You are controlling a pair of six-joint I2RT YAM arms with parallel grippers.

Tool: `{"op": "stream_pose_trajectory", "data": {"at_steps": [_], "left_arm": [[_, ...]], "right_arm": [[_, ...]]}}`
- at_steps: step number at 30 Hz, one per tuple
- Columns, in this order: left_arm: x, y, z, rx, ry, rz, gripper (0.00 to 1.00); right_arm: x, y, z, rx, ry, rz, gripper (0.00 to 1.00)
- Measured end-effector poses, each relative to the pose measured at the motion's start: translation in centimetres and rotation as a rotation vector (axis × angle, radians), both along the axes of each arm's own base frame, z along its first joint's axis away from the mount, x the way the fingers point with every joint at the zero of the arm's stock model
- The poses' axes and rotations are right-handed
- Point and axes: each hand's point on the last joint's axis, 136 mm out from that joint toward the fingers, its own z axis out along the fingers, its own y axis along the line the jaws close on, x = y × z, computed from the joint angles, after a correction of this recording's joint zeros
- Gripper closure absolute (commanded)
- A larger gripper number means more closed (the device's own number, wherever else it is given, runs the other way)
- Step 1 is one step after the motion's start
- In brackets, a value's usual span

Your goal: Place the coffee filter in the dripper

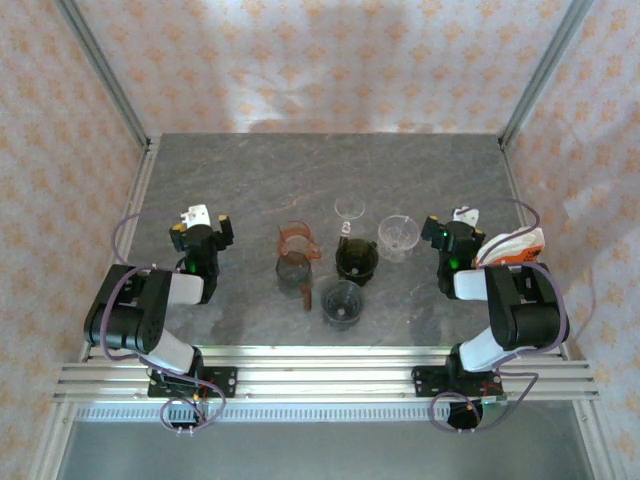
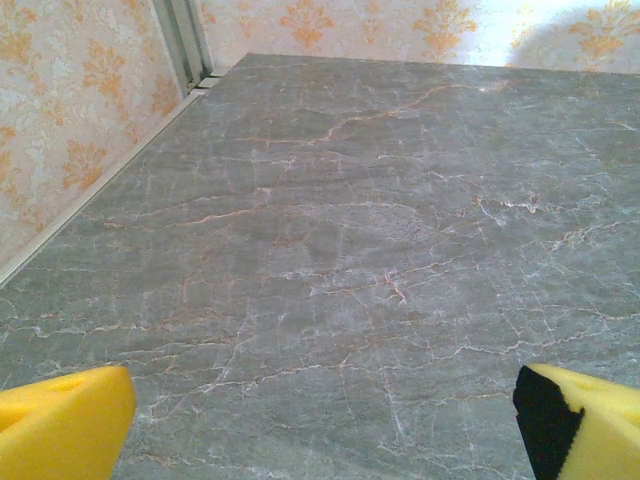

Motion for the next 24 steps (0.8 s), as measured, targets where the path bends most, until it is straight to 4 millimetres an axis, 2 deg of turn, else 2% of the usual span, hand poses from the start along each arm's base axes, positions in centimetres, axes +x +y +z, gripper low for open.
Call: {"op": "stream_pose_trajectory", "data": {"at_steps": [20, 24], "left_arm": [[0.0, 0.0, 0.1, 0.000, -0.001, 0.000, 0.00], [-0.4, 0.1, 1.5, -0.001, -0.021, 0.003, 0.00]], "right_arm": [[0.0, -0.2, -0.1, 0.009, 0.006, 0.006, 0.00], [0.0, -0.5, 0.6, 0.008, 0.028, -0.021, 0.00]]}}
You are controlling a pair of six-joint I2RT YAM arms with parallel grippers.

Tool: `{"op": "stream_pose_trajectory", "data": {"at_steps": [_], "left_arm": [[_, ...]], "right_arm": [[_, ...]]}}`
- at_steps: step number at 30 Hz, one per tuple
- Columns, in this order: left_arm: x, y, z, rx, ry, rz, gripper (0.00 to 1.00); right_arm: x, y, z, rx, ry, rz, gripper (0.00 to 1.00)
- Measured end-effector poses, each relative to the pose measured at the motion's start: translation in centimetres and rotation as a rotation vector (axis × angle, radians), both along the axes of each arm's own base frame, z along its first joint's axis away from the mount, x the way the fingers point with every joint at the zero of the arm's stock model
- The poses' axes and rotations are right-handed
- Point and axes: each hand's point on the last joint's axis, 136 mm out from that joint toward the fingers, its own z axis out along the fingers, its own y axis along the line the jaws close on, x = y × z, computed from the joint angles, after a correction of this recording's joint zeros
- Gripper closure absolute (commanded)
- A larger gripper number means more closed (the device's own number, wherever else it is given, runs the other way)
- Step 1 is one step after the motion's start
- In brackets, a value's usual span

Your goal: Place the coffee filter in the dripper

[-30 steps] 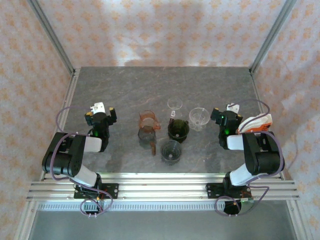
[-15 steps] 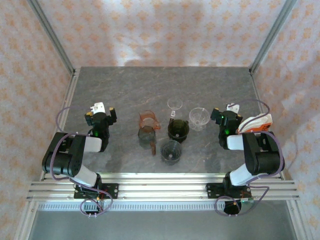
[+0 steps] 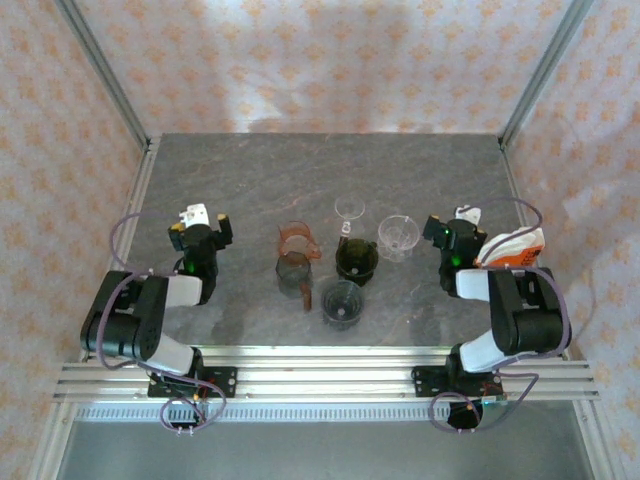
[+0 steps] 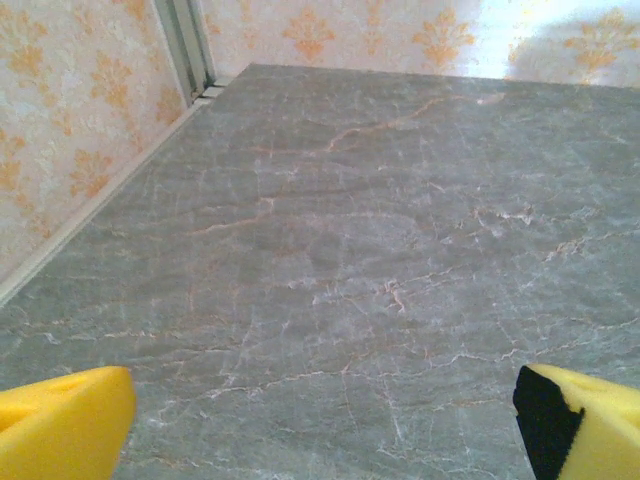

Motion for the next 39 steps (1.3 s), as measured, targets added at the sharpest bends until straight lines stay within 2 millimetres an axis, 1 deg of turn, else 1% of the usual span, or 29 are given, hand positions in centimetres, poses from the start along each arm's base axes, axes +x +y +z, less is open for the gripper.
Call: {"op": "stream_pose_trajectory", "data": {"at_steps": [4, 7, 11, 14, 16, 18, 20, 22, 24, 25, 27, 29, 30, 32, 34, 37, 39], "left_arm": [[-0.6, 0.4, 3.1, 0.002, -0.055, 0.024, 0.00], [-1.3, 1.1, 5.4, -0.023, -0.105, 0.072, 0.00], [-2.0, 2.3, 8.5, -0.135, -0.189, 0.185, 0.00], [-2.4, 2.8, 10.7, -0.262, -0.267, 0.254, 0.00], [-2.8, 3.0, 11.6, -0.353, -0.303, 0.286, 0.00], [-3.6, 3.2, 11.8, -0.445, -0.323, 0.321, 0.00], [-4.7, 3.5, 11.6, -0.525, -0.339, 0.365, 0.00], [-5.7, 3.4, 11.3, -0.593, -0.364, 0.384, 0.00], [-6.5, 3.0, 10.8, -0.657, -0.389, 0.368, 0.00], [-6.7, 2.8, 10.6, -0.681, -0.392, 0.354, 0.00], [-6.8, 2.0, 10.1, -0.741, -0.395, 0.323, 0.00], [-6.4, 1.0, 10.1, -0.800, -0.385, 0.272, 0.00], [-6.2, 0.4, 10.1, -0.825, -0.375, 0.241, 0.00], [-5.6, -1.2, 10.2, -0.870, -0.331, 0.164, 0.00], [-5.1, -3.1, 10.7, -0.903, -0.279, 0.088, 0.01], [-5.0, -7.2, 11.5, -0.924, -0.191, -0.063, 0.01], [-5.8, -10.1, 11.3, -0.919, -0.117, -0.157, 0.07]], "right_arm": [[0.9, -0.6, 2.9, 0.002, -0.013, -0.044, 0.00], [0.8, -1.0, 5.5, 0.013, -0.047, -0.081, 0.00], [-0.1, -1.2, 8.4, 0.066, -0.088, -0.161, 0.00], [-0.1, -1.7, 10.4, 0.212, -0.089, -0.280, 0.00], [0.1, -2.0, 11.7, 0.309, -0.087, -0.343, 0.00], [0.4, -1.6, 12.3, 0.380, -0.085, -0.343, 0.02], [0.4, -0.5, 11.4, 0.431, -0.058, -0.317, 0.05], [-0.2, 1.6, 9.7, 0.449, 0.002, -0.257, 0.05], [-1.1, 4.9, 8.5, 0.438, 0.083, -0.155, 0.05], [-1.4, 6.6, 8.5, 0.433, 0.108, -0.097, 0.05], [-2.1, 10.6, 9.1, 0.422, 0.148, 0.038, 0.05], [-2.9, 14.9, 10.1, 0.408, 0.173, 0.179, 0.05], [-3.4, 16.7, 10.6, 0.399, 0.181, 0.237, 0.05], [-4.8, 20.7, 11.3, 0.377, 0.206, 0.363, 0.06], [-6.0, 24.0, 11.3, 0.358, 0.237, 0.456, 0.10], [-7.4, 28.3, 10.0, 0.316, 0.304, 0.568, 0.21], [-8.3, 30.8, 8.6, 0.278, 0.354, 0.626, 0.24]]}}
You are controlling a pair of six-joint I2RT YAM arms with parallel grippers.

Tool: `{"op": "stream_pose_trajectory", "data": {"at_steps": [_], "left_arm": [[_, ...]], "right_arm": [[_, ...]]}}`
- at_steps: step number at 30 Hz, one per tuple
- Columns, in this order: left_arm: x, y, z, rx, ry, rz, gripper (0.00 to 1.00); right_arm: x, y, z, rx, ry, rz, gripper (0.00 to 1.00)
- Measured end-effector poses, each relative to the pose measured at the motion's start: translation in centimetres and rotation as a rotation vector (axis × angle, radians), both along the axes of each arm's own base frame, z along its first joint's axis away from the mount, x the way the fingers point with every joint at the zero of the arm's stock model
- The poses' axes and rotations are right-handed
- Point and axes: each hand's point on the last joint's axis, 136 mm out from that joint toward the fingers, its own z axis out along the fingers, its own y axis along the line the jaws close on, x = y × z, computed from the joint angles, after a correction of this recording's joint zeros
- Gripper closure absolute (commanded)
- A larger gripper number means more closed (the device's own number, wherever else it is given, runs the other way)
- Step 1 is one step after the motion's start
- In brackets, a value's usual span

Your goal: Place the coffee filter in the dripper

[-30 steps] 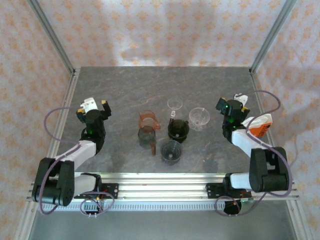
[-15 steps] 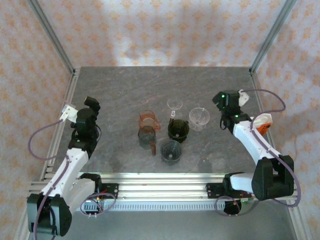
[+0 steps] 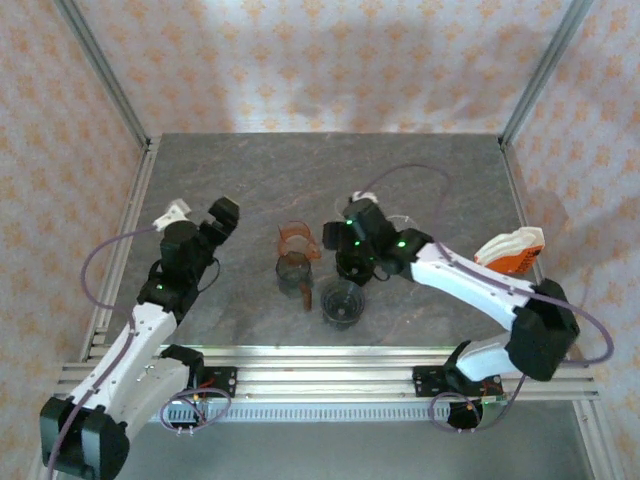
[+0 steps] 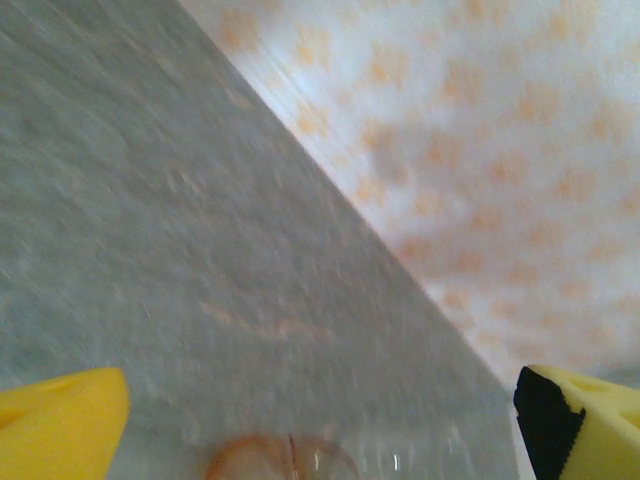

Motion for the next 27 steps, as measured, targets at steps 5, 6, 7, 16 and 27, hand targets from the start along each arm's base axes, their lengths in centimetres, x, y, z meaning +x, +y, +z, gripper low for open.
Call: {"op": "stream_pose_trajectory", "data": {"at_steps": [5, 6, 7, 16, 27], "left_arm": [[-2.4, -3.2, -1.6, 0.019, 0.070, -0.159, 0.24], [-2.7, -3.4, -2.0, 0.020, 0.082, -0.171, 0.27], [-3.0, -3.7, -2.7, 0.023, 0.100, -0.189, 0.29], [-5.7, -10.2, -10.3, 0.097, 0.330, -0.454, 0.39], [-6.3, -11.9, -12.9, 0.188, 0.410, -0.523, 0.51]], "right_arm": [[-2.0, 4.5, -3.1, -0.064, 0.058, 0.118, 0.28], [-2.3, 5.0, -3.3, -0.072, 0.063, 0.129, 0.28], [-2.5, 5.3, -3.5, -0.080, 0.064, 0.137, 0.28], [-4.3, 5.1, -2.6, -0.075, 0.034, 0.095, 0.28], [-8.2, -3.9, -3.4, -0.077, 0.071, -0.107, 0.31]]}}
